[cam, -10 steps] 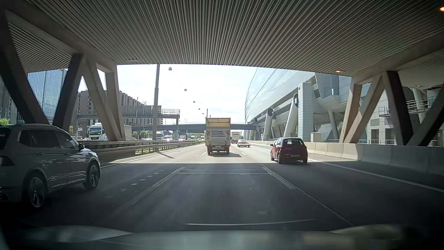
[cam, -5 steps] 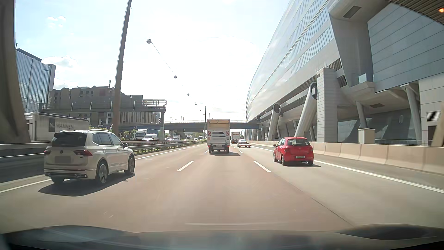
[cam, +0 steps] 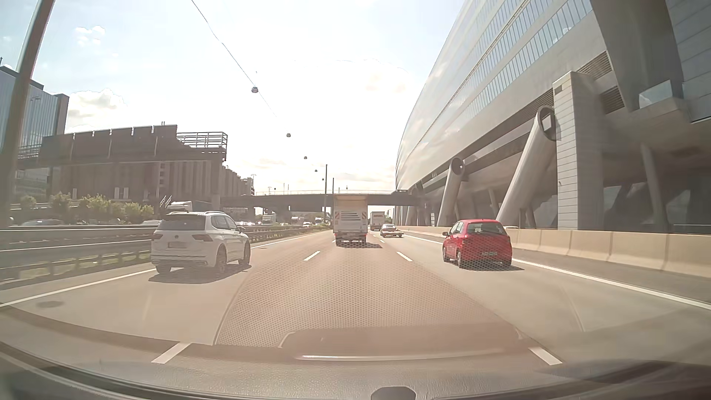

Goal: Follow the waypoints while adhering to traffic rules and regulations

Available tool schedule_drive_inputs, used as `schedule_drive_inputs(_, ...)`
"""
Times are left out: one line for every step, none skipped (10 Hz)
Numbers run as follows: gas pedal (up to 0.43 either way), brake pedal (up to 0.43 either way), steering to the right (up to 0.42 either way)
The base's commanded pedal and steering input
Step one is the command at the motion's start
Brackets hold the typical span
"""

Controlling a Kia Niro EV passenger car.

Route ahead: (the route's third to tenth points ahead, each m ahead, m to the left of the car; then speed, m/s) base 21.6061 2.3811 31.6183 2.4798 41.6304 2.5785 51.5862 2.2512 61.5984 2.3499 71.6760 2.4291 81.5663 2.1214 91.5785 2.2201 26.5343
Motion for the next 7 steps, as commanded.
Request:
schedule_drive_inputs(0.000,0.122,0.000)
schedule_drive_inputs(0.000,0.134,0.000)
schedule_drive_inputs(0.000,0.140,0.000)
schedule_drive_inputs(0.000,0.140,0.000)
schedule_drive_inputs(0.000,0.140,0.000)
schedule_drive_inputs(0.000,0.146,0.000)
schedule_drive_inputs(0.000,0.146,0.000)
